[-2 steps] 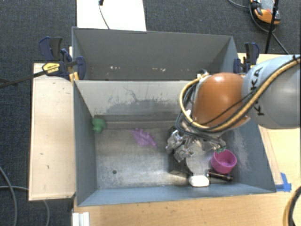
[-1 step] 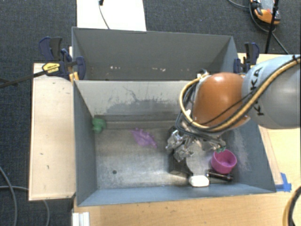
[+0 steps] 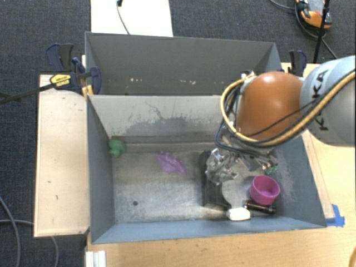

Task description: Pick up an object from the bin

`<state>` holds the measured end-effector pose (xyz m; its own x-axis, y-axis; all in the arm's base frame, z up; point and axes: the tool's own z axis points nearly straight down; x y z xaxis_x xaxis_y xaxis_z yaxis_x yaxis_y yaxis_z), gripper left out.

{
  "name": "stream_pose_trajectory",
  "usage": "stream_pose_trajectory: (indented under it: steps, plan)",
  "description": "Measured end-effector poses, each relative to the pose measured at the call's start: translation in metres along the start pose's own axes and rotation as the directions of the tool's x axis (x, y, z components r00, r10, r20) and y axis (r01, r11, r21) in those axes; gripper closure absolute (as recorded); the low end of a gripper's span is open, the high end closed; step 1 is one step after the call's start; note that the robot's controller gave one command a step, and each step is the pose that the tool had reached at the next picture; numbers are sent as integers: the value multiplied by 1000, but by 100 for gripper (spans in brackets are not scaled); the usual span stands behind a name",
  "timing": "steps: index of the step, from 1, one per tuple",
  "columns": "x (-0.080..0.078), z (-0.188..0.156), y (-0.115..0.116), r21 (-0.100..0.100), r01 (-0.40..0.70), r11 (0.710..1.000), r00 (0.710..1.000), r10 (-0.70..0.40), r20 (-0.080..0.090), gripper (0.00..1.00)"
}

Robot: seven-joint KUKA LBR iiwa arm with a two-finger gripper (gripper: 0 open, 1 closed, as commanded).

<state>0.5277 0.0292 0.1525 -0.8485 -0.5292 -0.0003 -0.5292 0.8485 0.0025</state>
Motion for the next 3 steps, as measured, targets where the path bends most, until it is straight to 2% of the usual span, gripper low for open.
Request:
stream_pose_trajectory:
  steps: [1,2,3]
  plan:
    - [-1,-87,-1,5,-5,1000,1000,5,6,0]
    - [-1,-84,0,3,-6,1000,1000,6,3,0]
    - [-4,-44,8,7,-28,1000,1000,28,11,0]
